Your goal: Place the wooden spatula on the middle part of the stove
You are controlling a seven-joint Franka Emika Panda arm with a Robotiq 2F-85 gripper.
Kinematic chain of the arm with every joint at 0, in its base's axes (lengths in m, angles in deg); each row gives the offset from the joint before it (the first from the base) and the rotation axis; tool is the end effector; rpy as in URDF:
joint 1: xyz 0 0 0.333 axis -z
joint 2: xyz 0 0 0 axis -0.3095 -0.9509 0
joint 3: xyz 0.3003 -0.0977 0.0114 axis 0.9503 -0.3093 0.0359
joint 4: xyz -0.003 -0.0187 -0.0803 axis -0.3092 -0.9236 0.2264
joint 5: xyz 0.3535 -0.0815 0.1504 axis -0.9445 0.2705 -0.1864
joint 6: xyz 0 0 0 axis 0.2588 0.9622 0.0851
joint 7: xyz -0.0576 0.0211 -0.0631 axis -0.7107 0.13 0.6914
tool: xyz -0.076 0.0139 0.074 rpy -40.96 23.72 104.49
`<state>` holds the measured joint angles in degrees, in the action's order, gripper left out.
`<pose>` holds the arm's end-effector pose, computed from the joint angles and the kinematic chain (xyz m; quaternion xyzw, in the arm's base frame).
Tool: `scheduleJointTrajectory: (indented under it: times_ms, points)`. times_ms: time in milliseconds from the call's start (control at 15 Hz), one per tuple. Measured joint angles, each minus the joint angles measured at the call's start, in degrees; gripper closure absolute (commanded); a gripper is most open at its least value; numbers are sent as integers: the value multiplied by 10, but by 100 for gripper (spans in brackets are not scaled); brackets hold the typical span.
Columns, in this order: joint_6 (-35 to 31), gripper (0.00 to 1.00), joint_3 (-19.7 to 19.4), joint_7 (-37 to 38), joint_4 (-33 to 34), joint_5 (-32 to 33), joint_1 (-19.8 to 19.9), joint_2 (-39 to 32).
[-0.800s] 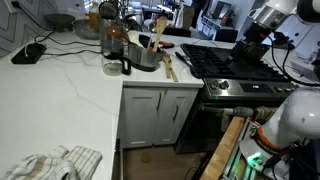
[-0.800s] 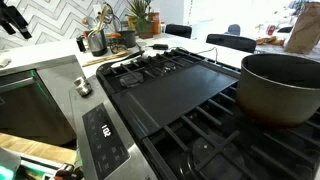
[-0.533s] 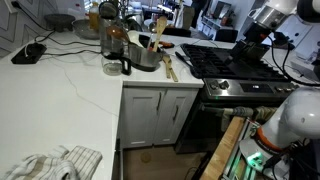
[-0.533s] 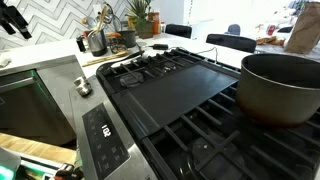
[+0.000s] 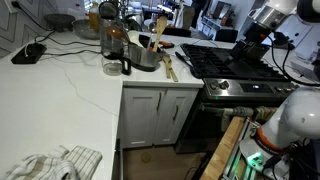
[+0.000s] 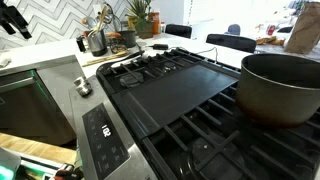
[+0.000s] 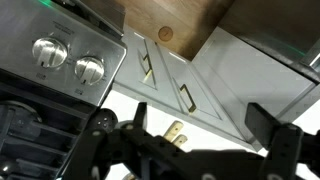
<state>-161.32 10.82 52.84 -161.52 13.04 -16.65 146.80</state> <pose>0.2701 -0.0119 0.5398 -0.9899 0.0618 -0.1111 0.0628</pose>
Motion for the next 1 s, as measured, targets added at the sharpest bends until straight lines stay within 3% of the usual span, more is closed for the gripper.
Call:
scheduleJointTrajectory:
  times_ms: [267,467,800,1000]
  points:
    - [-1,0,1,0,1,0,0,-1]
    - [-13,0,16,47,16,-16,1,-29]
    - [-110,0,97,212,67,-44,20,-158]
    - [-176,0,121,279,102,-44,37,-244]
